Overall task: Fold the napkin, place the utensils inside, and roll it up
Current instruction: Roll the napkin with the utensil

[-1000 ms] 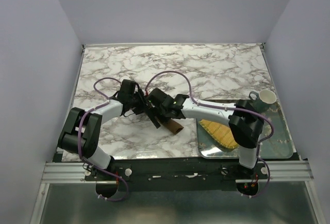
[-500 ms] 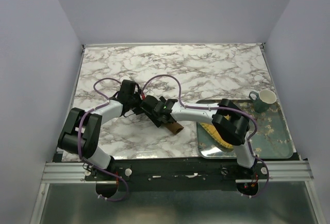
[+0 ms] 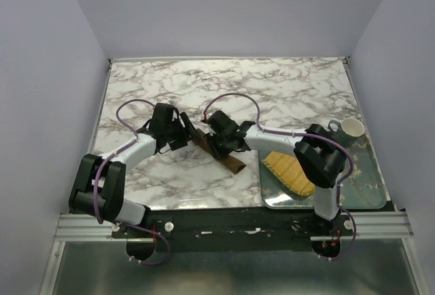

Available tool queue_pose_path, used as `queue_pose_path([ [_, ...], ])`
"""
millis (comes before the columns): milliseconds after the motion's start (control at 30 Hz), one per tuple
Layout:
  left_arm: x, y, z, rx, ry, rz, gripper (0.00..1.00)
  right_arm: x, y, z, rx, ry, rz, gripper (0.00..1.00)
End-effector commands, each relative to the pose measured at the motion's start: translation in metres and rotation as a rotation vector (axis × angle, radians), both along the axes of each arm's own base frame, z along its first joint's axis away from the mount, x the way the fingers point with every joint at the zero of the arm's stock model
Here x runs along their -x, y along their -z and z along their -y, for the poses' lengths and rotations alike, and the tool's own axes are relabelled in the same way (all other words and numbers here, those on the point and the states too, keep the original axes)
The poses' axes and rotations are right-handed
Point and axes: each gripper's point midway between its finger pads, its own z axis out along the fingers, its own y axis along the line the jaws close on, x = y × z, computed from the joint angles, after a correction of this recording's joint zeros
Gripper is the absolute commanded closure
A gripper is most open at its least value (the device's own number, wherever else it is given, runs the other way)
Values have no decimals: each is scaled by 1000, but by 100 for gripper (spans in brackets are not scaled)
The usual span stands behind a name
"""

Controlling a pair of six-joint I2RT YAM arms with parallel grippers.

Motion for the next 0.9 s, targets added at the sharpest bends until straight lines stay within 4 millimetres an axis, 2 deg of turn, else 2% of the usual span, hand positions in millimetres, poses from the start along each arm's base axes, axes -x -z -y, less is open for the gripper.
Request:
queue_pose_path([
  [0, -3, -19, -8, -16, -1, 48, 22, 20, 12, -3, -251, -69, -327, 57],
  [33, -2, -21, -5, -2, 7, 55, 22, 27, 7, -7, -306, -100, -386, 57],
  [67, -2, -23, -4, 10, 10, 59, 21, 21, 6, -2, -342, -90, -419, 57],
  [300, -7, -25, 12, 58, 27, 54, 20, 20, 2, 5, -519, -121, -643, 58],
  [433, -14, -17, 28, 63, 47, 33, 20, 21, 7, 7, -545, -126, -694, 58],
  [600, -21, 0, 33, 25, 40, 3, 21, 21, 9, 5, -564, -131, -728, 57],
  [700, -22, 12, 25, -25, 18, -17, 27, 19, 9, 5, -566, -128, -730, 55],
  [867, -12, 23, 15, -73, 11, -35, 40, 15, 7, 5, -555, -125, -710, 51],
])
